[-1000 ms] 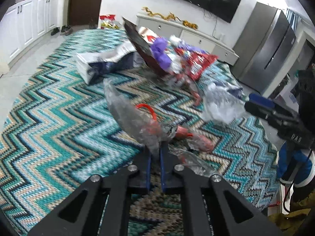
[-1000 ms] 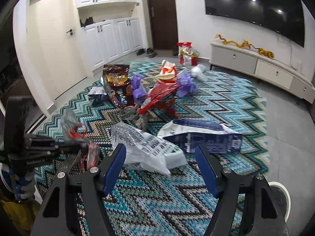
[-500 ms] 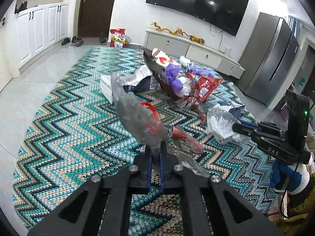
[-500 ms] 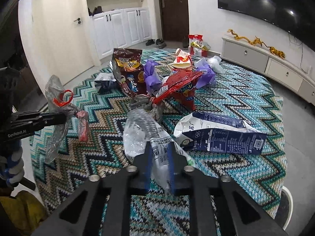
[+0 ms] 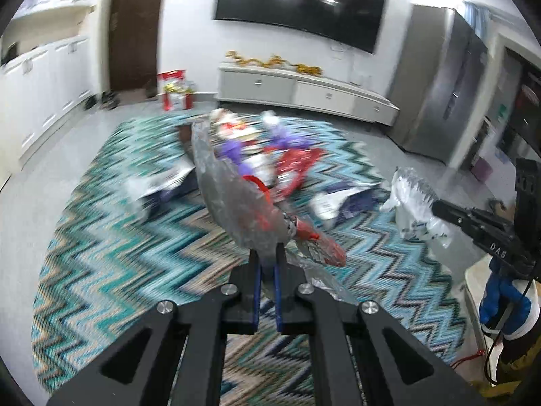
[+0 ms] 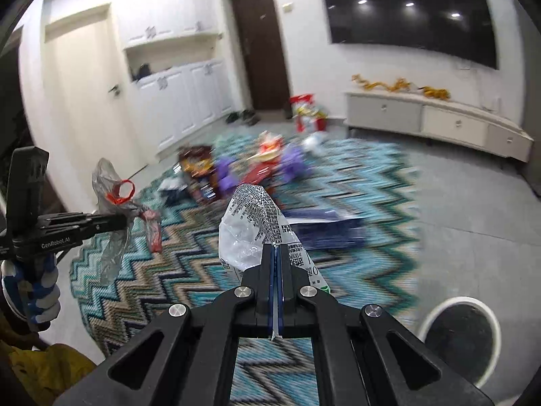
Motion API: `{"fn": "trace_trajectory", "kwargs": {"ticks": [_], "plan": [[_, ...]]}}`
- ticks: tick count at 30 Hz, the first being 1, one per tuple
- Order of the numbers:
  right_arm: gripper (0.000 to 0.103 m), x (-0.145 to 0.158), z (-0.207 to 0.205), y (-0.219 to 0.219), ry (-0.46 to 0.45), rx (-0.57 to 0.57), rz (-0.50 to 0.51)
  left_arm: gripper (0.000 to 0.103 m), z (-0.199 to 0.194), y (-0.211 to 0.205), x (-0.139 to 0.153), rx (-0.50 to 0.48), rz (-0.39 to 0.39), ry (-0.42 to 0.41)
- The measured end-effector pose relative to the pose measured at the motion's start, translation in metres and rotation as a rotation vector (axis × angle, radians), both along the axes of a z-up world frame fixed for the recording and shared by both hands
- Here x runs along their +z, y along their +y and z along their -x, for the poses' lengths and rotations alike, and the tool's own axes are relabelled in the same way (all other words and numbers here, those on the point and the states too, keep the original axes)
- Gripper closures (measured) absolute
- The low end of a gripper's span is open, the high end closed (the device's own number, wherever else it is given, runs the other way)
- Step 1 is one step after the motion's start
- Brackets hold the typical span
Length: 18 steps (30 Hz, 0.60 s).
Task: Collect trash
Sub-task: 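Carry both held pieces of plastic over the white trash bin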
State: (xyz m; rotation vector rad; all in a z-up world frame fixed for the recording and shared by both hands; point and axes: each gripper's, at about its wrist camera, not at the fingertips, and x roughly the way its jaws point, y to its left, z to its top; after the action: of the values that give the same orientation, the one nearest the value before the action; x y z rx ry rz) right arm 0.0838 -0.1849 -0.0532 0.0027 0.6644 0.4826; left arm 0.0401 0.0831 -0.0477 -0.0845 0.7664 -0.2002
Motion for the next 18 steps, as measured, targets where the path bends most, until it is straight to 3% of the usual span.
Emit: {"fn": "trace_trajectory", "kwargs": {"ticks": [5, 10, 18], "plan": [[0.102, 0.002, 0.003, -0.081, 0.0, -0.212, 0.023, 0.097, -0.035, -0.08, 0.012, -0.184, -0.044, -0.007], [0.102, -0.025, -0.009, -0.165, 0.099, -0.432, 0.051, 0.097, -0.074, -0.182, 0.008, -0.371, -0.084, 0.015], [0.102, -0.079, -0.048, -0.247, 0.251, -0.587, 0.046, 0.097, -0.13, -0.338, -0.045, -0.558, -0.171, 0.129]]}}
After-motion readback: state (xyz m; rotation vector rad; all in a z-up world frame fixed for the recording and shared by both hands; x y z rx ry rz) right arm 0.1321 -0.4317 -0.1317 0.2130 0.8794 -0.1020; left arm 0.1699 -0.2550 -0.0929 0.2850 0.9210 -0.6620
